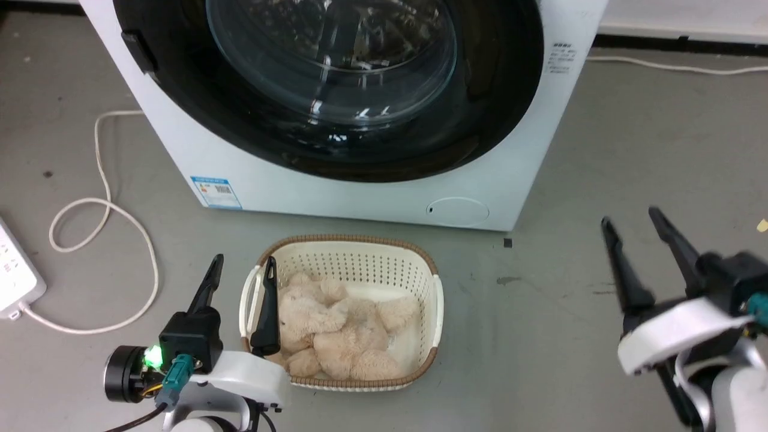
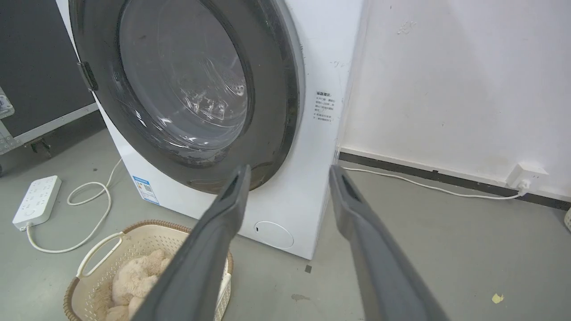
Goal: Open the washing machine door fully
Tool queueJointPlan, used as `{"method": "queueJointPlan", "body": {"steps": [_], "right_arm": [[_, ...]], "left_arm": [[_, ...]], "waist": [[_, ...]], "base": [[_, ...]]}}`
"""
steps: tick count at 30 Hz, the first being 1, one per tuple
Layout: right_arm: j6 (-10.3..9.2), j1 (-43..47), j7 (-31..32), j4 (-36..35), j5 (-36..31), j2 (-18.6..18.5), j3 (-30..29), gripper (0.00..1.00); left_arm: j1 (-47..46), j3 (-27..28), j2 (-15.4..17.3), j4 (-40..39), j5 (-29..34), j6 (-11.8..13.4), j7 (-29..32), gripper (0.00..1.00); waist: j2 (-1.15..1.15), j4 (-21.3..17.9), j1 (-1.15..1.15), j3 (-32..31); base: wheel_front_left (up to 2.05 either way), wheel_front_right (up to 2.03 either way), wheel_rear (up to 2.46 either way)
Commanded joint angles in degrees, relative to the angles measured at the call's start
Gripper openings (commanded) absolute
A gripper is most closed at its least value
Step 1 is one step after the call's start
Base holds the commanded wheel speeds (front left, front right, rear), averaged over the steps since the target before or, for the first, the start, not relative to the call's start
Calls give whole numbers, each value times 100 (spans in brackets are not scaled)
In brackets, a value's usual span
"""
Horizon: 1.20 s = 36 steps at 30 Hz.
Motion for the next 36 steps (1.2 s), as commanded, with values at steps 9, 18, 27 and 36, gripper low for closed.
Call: {"method": "queueJointPlan", "body": {"steps": [9,18,27,36], "right_arm": [[-2,-1067,571,288,876,247,-525,0],[-3,-1998,1054,732,1192,311,-1066,0],[-3,-3115,1784,1441,1786,322,-1510,0],[-4,-4077,2479,2214,1941,323,-1969,0]], "left_arm": [[-213,-143,1,-67,-63,88,-156,100],[-327,-269,1,-117,-126,145,-252,100],[-453,-405,1,-183,-198,237,-360,100],[-546,-548,1,-260,-271,329,-467,100]], "waist": [[0,99,-1,277],[0,245,-1,521],[0,405,-1,832],[0,586,-1,1128]], "base": [[0,0,0],[0,0,0],[0,0,0],[0,0,0]]}}
